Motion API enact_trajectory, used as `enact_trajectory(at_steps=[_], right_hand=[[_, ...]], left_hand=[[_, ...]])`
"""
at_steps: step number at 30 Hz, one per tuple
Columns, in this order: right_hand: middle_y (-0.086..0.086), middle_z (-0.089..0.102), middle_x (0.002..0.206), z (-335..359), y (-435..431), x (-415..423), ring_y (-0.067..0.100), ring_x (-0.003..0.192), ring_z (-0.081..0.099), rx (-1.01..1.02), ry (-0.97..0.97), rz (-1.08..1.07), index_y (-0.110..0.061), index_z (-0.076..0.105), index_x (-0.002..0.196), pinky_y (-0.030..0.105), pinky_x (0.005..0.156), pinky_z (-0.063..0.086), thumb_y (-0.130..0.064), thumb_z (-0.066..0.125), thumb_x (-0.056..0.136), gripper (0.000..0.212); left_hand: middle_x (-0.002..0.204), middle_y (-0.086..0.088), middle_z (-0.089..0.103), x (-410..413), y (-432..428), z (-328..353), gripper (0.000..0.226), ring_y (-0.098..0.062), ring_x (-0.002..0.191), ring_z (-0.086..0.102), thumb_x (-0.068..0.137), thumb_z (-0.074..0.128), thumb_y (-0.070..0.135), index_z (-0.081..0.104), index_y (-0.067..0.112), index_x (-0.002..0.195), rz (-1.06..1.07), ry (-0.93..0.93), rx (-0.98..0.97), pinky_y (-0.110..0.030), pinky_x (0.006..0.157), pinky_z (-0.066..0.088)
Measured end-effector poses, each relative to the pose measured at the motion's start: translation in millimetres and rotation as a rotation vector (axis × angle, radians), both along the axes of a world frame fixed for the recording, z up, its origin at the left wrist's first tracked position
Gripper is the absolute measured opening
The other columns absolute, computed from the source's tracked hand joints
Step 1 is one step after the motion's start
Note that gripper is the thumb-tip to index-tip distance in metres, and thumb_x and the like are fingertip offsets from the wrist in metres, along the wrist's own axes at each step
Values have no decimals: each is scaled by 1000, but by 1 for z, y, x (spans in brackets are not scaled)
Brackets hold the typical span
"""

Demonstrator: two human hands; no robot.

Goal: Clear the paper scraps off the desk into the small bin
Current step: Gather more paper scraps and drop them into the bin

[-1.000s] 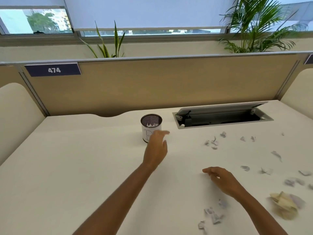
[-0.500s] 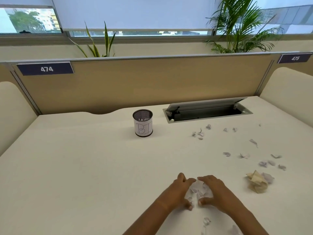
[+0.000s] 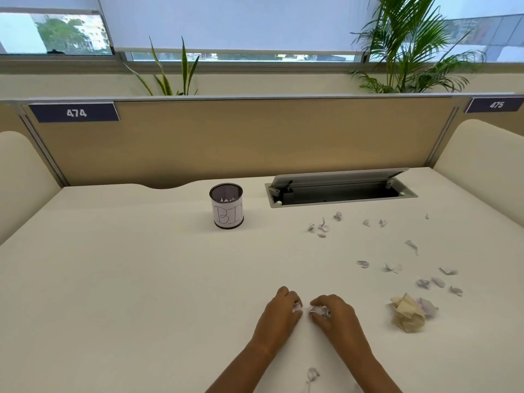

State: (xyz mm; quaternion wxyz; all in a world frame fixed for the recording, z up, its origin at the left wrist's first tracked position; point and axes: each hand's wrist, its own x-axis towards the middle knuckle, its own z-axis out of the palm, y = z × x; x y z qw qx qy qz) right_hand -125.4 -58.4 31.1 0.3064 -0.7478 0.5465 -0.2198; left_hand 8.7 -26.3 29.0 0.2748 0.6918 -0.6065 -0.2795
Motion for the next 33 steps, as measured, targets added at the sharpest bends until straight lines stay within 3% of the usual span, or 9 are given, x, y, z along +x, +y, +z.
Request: enact_trajectory(at_steps=[4, 8, 12, 18, 21, 23, 26, 30, 33], right_hand=[[7, 69, 91, 13, -19, -5, 18, 81, 60, 25, -151, -21, -12, 67, 84, 21, 71, 45, -4, 67, 78, 11], [1, 67, 87, 22, -29, 1, 5, 75, 58, -22, -220, 61, -18, 65, 84, 8, 65, 43, -4, 66, 77, 16], [1, 68, 97, 26, -35, 12, 8, 87, 60, -54, -193, 173, -15, 66, 94, 13, 73, 45, -7, 59, 82, 16], [-11, 56, 112, 31, -44, 26, -1, 97, 50, -100, -155, 395, -22, 57, 117, -8, 75, 33, -5, 53, 85, 36], [-18, 51, 115, 35, -51, 26, -6, 105, 49, -72, -270, 454, -27, 55, 120, -6, 82, 34, -3, 54, 86, 42], [-21, 50, 116, 35, -59, 24, -9, 107, 48, -118, -349, 415, -27, 53, 120, -3, 85, 36, -4, 53, 89, 39], [-13, 50, 116, 28, -74, 19, 5, 108, 52, -163, -388, 311, -23, 52, 120, 10, 87, 41, -4, 54, 89, 37], [-1, 50, 125, -1, -93, 16, 16, 122, 47, -138, -243, 259, -16, 49, 124, 17, 98, 33, -8, 54, 90, 35], [4, 39, 141, -20, -94, 14, 15, 134, 35, -200, 40, 341, -16, 46, 129, 21, 106, 30, -16, 52, 92, 37]], left_hand=[[76, 2, 55, -5, -9, 7, 13, -6, 53, 51, 92, 53, 8, 57, 11, 80, 262, 458, 68, -12, 48, 43], [65, -2, 65, -15, -15, 21, 33, -10, 56, 60, 93, 46, -1, 63, 7, 67, 391, 1107, 143, -11, 50, 50], [44, -6, 64, -24, -26, 33, 51, -13, 39, 63, 94, 35, 4, 60, 4, 50, 502, 1550, 151, -20, 46, 54], [44, -2, 62, -22, -38, 34, 34, -12, 40, 61, 93, 47, 22, 58, 9, 64, 708, 1653, 183, -21, 50, 46], [49, -7, 63, -16, -45, 32, 31, -14, 43, 61, 93, 44, 19, 57, 7, 67, 742, 1767, 183, -17, 42, 44], [69, -15, 62, -10, -51, 34, 30, -21, 59, 61, 96, 42, 16, 58, 2, 76, 777, 1830, 168, -18, 39, 51], [81, -18, 54, 4, -66, 39, 31, -25, 69, 53, 98, 38, 11, 56, -3, 78, 833, 1839, 122, -27, 37, 55], [74, -18, 48, 35, -94, 67, 37, -24, 65, 48, 99, 29, 10, 50, -2, 71, 840, 1818, 16, -25, 30, 50], [70, -15, 47, 60, -116, 99, 38, -22, 62, 47, 99, 29, 8, 48, 0, 67, 875, 1757, -98, -24, 29, 49]])
